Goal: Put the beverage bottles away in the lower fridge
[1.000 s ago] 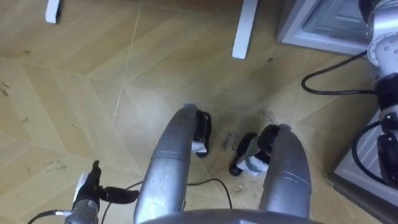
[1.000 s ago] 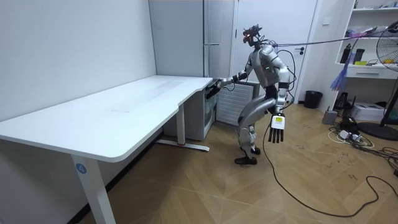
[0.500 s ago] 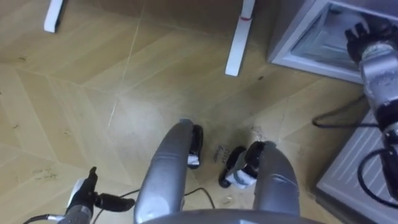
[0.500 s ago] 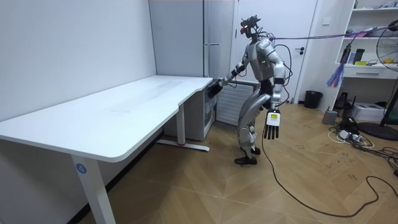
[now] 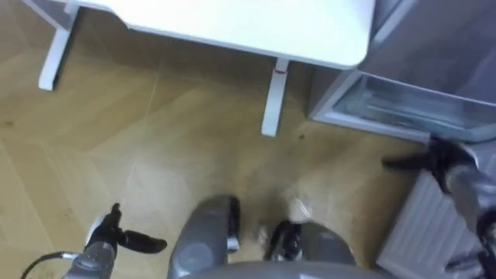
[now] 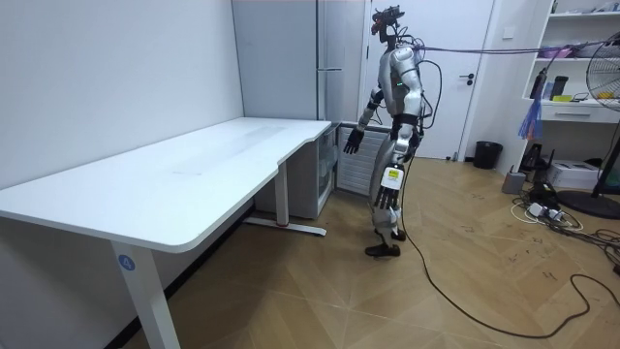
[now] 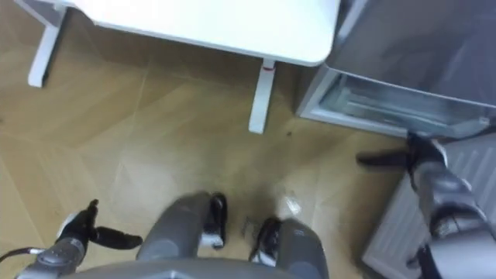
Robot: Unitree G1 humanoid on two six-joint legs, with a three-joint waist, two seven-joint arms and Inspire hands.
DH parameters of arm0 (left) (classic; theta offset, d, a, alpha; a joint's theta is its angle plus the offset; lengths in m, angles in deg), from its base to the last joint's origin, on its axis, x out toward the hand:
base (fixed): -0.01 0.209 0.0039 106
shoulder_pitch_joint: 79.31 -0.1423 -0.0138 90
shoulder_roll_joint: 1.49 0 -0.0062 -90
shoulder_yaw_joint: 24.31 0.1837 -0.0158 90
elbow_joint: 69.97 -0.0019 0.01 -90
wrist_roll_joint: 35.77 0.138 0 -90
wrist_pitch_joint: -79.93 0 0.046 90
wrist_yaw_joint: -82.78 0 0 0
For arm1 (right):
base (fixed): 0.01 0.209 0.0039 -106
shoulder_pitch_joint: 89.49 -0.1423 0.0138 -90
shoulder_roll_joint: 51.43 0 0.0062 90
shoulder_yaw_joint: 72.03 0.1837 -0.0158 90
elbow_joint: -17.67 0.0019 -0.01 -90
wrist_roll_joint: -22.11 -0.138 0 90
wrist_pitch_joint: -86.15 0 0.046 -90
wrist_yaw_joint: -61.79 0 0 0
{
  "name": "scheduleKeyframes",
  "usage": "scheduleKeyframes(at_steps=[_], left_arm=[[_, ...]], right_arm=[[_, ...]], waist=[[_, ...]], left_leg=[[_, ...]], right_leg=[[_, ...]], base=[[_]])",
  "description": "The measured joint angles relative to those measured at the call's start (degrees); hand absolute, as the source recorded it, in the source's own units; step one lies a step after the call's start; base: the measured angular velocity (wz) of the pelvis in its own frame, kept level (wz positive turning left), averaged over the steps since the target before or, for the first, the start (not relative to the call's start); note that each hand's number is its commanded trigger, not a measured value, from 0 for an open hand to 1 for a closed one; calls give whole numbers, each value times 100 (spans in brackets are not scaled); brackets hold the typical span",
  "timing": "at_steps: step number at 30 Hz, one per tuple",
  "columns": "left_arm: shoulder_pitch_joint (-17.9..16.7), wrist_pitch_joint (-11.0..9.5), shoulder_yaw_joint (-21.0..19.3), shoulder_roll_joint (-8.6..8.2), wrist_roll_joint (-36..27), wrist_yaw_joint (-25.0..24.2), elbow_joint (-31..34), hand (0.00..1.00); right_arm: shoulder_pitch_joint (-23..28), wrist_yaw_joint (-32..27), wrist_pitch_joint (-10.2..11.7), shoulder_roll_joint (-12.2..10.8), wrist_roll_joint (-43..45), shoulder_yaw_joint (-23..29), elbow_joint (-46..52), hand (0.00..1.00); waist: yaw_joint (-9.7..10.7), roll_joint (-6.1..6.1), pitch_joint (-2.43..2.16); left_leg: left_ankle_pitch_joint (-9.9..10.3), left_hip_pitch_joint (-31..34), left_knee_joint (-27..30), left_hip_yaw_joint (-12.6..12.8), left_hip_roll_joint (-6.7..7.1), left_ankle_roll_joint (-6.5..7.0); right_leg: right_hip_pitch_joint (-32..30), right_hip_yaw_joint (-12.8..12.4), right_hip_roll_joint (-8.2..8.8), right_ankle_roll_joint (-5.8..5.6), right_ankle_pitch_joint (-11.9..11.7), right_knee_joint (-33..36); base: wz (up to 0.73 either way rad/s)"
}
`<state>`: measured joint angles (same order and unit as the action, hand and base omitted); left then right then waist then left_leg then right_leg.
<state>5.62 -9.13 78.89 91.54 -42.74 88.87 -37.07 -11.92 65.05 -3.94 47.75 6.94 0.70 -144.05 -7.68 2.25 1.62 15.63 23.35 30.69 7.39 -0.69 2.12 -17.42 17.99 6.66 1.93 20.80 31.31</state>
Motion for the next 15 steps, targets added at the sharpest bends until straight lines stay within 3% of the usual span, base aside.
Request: scheduleKeyframes(at_steps=[2,4,6,10,15], left_arm=[[-25,-25,3,-115,-1,-1,-49,0],[-253,-104,-29,-145,36,-3,-62,0],[-409,-109,-179,-162,35,-3,-73,0],[-645,-103,-363,-289,414,5,-159,0],[-810,-84,-446,-358,959,4,-146,0]], right_arm=[[298,7,-2,-108,250,-5,-40,0],[763,25,-17,-384,380,21,-26,0],[994,79,-55,-559,416,61,18,0],[1388,57,-57,-764,413,71,50,0],[1508,-90,-14,-942,257,293,55,0]], waist=[[89,-80,-63],[127,-24,-119],[166,19,-147],[266,-2,-143],[304,-84,-126]], left_leg=[[-36,-337,-266,-115,48,-5],[-131,-971,-788,-120,83,-32],[-144,-1238,-960,-127,84,-45],[-147,-1679,-1212,-139,103,-50],[-152,-1935,-1314,-134,119,-41]], right_leg=[[426,98,-65,-60,-136,-374],[1070,78,-160,-110,-320,-985],[1379,104,-216,-135,-408,-1294],[1930,44,-349,-192,-594,-1853],[2211,52,-354,-223,-678,-2012]], base=[[12],[-4],[-12],[-5],[-3]])
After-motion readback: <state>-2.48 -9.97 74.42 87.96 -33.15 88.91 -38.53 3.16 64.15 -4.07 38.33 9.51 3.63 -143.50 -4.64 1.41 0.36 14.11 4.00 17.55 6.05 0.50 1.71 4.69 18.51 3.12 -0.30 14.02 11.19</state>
